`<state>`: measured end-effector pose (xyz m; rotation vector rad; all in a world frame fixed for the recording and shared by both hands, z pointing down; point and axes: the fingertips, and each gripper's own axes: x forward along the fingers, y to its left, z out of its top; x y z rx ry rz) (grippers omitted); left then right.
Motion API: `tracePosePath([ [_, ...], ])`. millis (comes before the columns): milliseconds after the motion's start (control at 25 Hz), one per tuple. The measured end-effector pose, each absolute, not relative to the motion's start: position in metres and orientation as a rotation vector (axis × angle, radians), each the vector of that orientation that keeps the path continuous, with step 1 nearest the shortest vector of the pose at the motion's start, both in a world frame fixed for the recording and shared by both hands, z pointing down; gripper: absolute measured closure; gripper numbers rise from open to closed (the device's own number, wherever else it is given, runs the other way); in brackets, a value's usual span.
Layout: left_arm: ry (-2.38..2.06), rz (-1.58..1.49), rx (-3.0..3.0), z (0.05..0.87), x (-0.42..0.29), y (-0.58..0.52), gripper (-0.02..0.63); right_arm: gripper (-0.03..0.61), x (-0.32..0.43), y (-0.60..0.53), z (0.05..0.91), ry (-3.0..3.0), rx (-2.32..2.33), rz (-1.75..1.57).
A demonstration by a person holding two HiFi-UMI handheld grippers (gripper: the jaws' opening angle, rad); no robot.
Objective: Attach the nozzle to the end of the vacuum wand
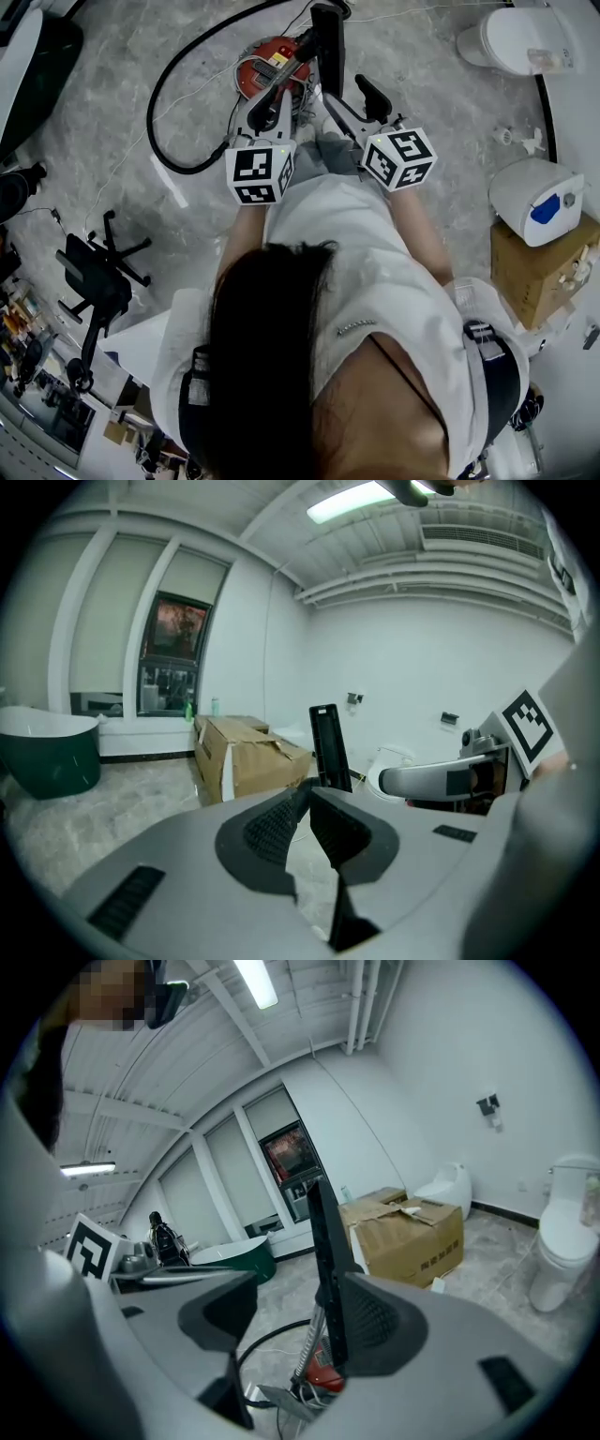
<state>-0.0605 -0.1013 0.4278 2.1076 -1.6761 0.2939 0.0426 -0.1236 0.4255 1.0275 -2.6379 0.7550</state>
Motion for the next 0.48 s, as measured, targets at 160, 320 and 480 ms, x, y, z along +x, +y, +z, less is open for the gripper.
tracePosePath([
  [160, -1.676, 0.278, 2.113, 0.419, -0.059, -0.100, 0.569, 0.363, 0.039, -0.118, 0.422, -2.630, 1.039, 0.705],
  [320, -1.694, 0.286, 2.107, 0.413, -0.059, -0.096, 0.577, 0.441, 0.033, -0.112, 0.418, -2.626, 1.047, 0.660],
  [480, -1.681, 0.288, 2.120, 0.412, -0.056, -0.093, 0.584, 0.526, 0.027, -0.109, 0.417, -2.615, 1.061, 0.634],
])
